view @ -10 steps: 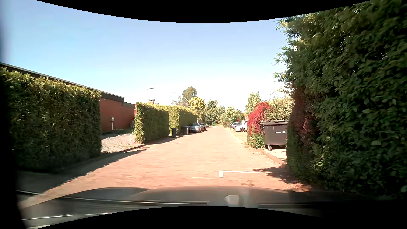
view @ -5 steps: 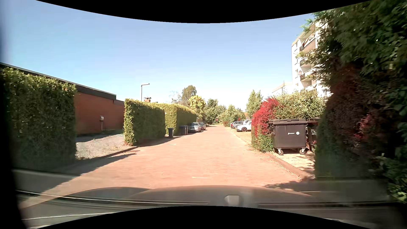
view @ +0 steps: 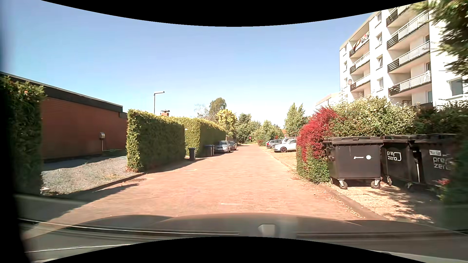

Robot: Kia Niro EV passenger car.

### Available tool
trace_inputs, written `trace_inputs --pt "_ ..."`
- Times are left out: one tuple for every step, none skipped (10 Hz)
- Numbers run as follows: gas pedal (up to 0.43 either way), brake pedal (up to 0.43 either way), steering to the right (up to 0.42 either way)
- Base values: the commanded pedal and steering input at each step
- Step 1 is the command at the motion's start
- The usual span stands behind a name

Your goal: Follow the waypoints while adhering to traffic rules and regulations

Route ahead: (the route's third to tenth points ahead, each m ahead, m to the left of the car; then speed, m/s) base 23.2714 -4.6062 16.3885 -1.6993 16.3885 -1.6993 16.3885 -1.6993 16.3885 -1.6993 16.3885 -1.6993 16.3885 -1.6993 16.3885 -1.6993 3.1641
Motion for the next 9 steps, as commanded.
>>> trace_inputs --pt "0.067 0.006 -0.005" --pt "0.067 0.006 -0.005" --pt "0.067 0.006 -0.005" --pt "0.067 0.006 -0.005" --pt "0.067 0.006 -0.005" --pt "0.067 0.006 -0.005" --pt "0.067 0.006 -0.005" --pt "0.067 0.006 -0.005" --pt "0.067 0.006 -0.005"
